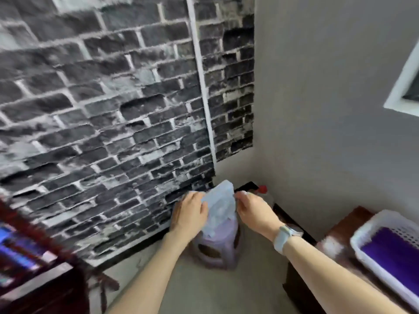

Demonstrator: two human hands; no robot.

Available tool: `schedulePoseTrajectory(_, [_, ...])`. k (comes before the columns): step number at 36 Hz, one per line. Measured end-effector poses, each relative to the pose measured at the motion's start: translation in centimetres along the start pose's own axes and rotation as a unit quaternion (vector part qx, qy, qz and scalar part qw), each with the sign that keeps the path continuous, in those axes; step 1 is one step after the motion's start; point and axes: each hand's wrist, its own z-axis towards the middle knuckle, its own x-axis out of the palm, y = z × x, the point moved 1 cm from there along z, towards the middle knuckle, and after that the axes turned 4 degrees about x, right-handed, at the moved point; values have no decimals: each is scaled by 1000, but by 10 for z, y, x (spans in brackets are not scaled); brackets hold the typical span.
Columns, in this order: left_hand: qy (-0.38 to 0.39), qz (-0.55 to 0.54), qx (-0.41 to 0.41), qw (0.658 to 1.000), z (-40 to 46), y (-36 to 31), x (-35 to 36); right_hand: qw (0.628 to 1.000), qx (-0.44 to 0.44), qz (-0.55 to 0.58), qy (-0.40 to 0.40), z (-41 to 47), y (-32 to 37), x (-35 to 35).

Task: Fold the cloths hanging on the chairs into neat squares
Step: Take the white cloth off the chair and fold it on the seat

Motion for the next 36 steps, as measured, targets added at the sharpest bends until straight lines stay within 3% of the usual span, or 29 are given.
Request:
schedulePoseTrajectory(8, [-118, 75, -197, 970, -191, 172, -163, 964, -228, 6, 134, -62, 248, 127])
schedulePoseTrajectory(19, [-198, 160, -406, 878, -427, 325, -273, 866, -414, -5, 280, -164, 488, 299])
schedulePoseTrajectory(27, [-215, 173, -496, 823, -520, 455, -343, 808, -476, 9, 347, -195, 640, 427])
schedulePoseTrajectory(36, [-212, 143, -529, 809, -573, 611, -434, 801, -479, 17, 358, -192, 807, 540])
